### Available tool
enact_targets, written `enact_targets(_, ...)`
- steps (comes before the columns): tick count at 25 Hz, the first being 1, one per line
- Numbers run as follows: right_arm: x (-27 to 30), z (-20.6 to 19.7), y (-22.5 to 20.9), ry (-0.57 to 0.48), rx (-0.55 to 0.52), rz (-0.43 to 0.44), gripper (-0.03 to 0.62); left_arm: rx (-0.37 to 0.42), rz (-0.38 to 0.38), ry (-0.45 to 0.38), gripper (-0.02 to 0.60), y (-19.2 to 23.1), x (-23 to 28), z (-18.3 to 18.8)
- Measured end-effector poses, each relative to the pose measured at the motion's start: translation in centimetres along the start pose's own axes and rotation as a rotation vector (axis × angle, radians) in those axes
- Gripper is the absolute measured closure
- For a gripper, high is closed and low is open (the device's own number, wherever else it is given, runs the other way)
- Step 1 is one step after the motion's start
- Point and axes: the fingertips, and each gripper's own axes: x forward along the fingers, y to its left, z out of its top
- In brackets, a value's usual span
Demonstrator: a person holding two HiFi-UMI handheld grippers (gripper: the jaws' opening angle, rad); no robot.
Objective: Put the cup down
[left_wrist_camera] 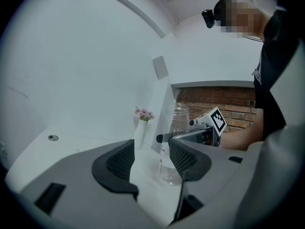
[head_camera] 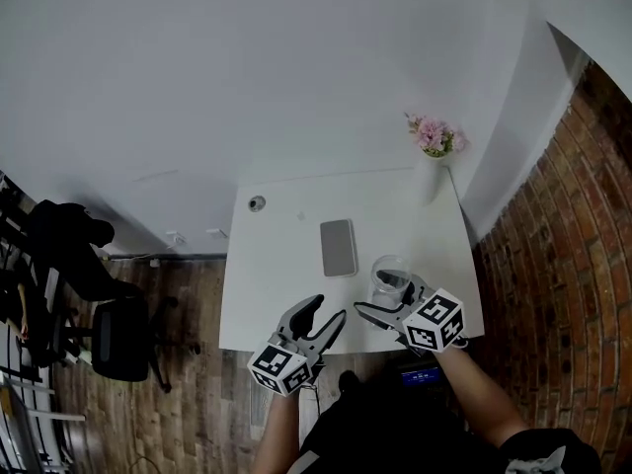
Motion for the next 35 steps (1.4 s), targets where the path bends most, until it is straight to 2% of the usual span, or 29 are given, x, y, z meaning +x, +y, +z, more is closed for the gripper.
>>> enact_targets(9,0.5,-0.1,-0.7,0.005,-0.005,0.039,0.235,-0.004,0.049,-0.003,0.345,0.0,0.1,0.0)
enact_targets(17,2.9,0.2,-2.1,0.024,-0.047,0.044,0.235,0.024,0.068,0.005,0.345,1.0,-0.3,1.0)
enact_targets(28,9.0,1.5,-7.7,0.030,-0.123,0.007,0.235,0.022,0.076,0.033,0.345,4.6,1.6,1.5)
enact_targets(35,13.4,1.5,-10.6,0.032,-0.130,0.009,0.235,0.002,0.066,0.057,0.345,6.3,2.8,0.9)
